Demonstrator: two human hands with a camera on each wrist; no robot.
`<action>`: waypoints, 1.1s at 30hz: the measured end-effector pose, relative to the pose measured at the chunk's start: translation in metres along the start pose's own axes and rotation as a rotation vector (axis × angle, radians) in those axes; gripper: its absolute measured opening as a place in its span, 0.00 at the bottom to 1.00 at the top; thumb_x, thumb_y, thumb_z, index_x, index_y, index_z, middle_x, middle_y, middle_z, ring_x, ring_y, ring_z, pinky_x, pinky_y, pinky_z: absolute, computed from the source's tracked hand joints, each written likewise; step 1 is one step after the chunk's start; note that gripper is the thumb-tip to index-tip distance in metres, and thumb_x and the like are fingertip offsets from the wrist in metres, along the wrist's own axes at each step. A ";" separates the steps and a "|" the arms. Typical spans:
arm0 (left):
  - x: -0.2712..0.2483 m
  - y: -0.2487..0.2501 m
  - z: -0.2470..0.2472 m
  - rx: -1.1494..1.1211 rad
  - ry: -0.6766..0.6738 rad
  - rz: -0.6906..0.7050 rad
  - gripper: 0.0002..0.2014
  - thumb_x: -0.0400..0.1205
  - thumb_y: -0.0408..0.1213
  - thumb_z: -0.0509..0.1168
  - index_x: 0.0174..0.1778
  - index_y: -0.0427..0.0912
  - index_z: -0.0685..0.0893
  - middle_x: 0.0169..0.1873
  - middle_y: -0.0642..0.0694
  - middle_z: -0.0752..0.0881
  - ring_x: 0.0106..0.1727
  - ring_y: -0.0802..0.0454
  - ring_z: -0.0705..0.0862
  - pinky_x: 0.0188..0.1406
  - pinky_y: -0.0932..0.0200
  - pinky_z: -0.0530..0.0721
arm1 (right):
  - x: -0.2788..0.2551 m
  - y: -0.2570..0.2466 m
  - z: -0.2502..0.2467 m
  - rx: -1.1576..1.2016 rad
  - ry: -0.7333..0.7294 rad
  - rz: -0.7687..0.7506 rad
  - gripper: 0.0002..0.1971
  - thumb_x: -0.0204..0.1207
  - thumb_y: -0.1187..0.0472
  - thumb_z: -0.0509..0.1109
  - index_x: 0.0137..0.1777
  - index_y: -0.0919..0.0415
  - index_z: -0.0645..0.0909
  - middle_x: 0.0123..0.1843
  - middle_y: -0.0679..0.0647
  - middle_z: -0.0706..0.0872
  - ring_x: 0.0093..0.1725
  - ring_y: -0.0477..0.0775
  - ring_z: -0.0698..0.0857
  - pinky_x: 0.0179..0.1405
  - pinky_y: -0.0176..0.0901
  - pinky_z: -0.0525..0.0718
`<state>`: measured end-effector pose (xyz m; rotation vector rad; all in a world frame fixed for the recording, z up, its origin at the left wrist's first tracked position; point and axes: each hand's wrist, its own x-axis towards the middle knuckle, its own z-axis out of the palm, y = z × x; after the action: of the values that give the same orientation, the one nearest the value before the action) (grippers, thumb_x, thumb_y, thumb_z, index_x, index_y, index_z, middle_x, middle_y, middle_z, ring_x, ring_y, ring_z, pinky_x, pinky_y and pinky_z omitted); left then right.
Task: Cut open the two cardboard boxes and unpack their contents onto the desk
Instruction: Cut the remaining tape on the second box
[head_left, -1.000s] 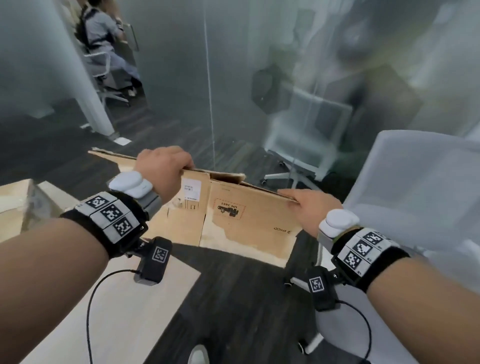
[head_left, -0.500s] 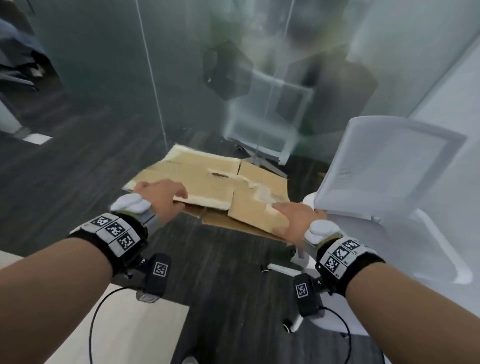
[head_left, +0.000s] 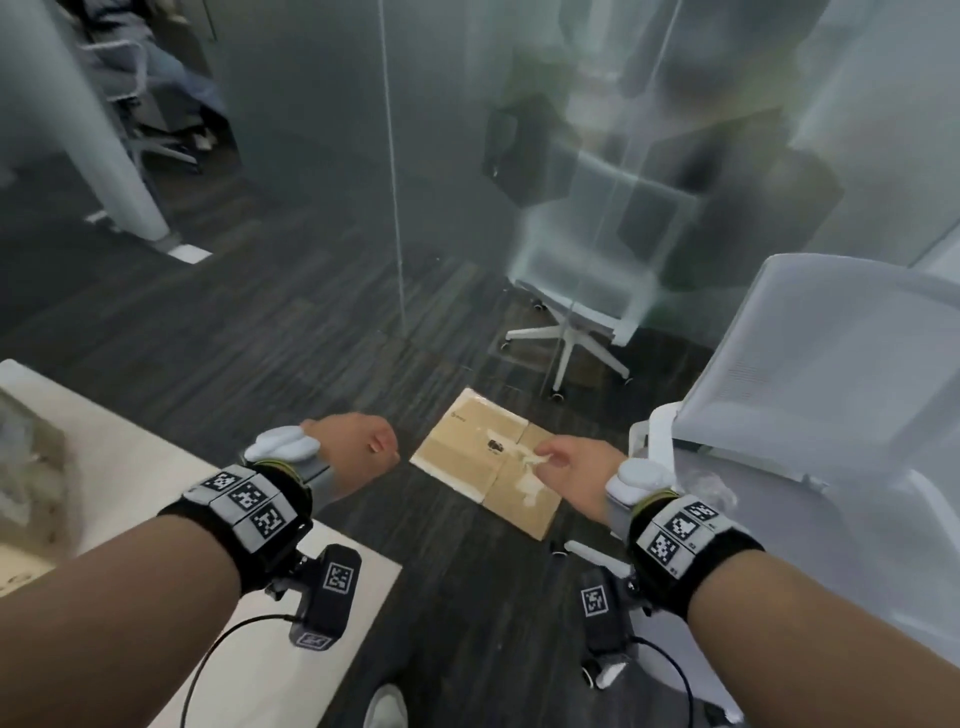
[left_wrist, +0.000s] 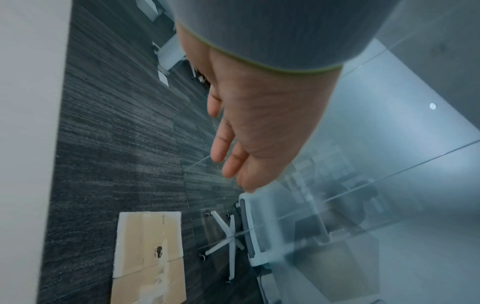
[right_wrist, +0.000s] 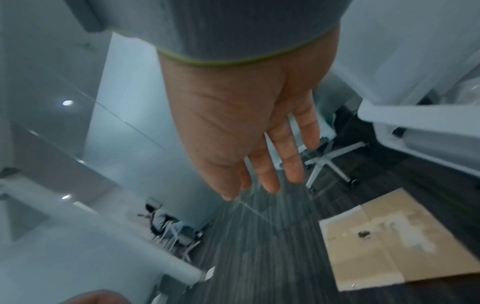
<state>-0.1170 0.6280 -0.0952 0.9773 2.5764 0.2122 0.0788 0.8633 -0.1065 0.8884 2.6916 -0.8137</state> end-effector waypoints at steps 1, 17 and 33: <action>-0.016 -0.002 0.000 -0.033 0.011 -0.037 0.03 0.83 0.54 0.65 0.45 0.63 0.83 0.49 0.64 0.87 0.56 0.57 0.87 0.62 0.54 0.82 | -0.004 -0.007 0.004 0.038 0.005 -0.047 0.17 0.83 0.47 0.67 0.71 0.44 0.82 0.61 0.44 0.87 0.61 0.50 0.85 0.58 0.39 0.77; -0.347 -0.152 0.027 -0.535 0.326 -0.667 0.08 0.80 0.44 0.70 0.36 0.62 0.85 0.41 0.62 0.89 0.46 0.60 0.87 0.47 0.59 0.84 | -0.111 -0.230 0.136 0.310 -0.397 -0.585 0.09 0.84 0.59 0.68 0.51 0.41 0.84 0.44 0.46 0.92 0.39 0.48 0.90 0.48 0.40 0.87; -0.545 -0.348 0.131 -0.450 0.389 -1.239 0.16 0.81 0.46 0.70 0.65 0.56 0.85 0.67 0.48 0.79 0.62 0.43 0.81 0.63 0.51 0.80 | -0.186 -0.416 0.312 -0.109 -0.645 -0.764 0.06 0.77 0.42 0.67 0.50 0.31 0.84 0.48 0.39 0.90 0.47 0.42 0.89 0.58 0.47 0.86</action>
<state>0.0986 0.0066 -0.1503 -0.9110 2.7395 0.6025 -0.0176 0.3190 -0.1190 -0.4286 2.3877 -0.8603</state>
